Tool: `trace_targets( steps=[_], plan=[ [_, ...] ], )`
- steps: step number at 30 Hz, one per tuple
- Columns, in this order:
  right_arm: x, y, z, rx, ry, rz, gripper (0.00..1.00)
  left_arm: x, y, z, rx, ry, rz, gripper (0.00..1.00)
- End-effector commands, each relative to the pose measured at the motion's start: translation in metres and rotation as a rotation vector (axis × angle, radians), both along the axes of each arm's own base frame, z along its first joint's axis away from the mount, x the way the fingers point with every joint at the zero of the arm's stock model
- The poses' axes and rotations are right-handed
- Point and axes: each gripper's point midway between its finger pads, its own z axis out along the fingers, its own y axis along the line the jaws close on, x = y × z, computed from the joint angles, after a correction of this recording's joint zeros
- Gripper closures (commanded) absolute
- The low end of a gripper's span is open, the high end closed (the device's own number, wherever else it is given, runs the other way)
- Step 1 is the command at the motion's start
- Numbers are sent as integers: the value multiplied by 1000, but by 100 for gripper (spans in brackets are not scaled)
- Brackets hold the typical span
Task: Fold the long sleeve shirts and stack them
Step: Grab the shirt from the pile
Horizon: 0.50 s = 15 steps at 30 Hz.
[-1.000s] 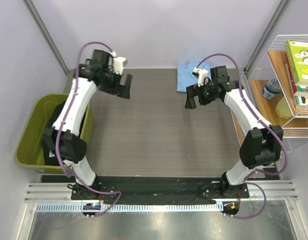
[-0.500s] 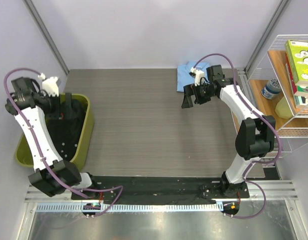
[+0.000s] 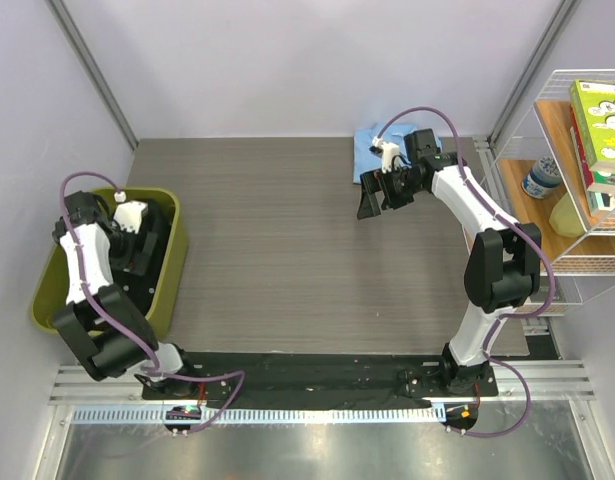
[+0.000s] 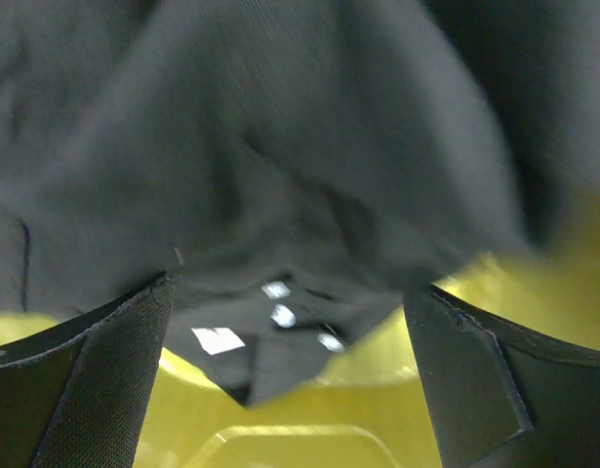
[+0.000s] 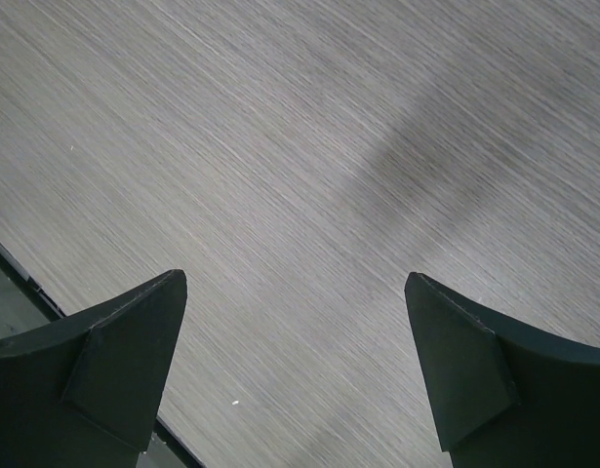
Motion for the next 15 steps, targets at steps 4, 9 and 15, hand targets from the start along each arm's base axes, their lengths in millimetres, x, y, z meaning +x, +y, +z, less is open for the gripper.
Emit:
trace_targets(
  steps=[4, 9, 15],
  plan=[
    [3, 3, 11, 2, -25, 31, 0, 35, 39, -47, 115, -20, -37, 0],
    [8, 4, 13, -2, -34, 35, 0, 24, 36, -88, 59, 94, -32, 0],
    [8, 5, 17, 5, -42, 40, 0, 16, 13, -46, -110, 117, 1, 98]
  ],
)
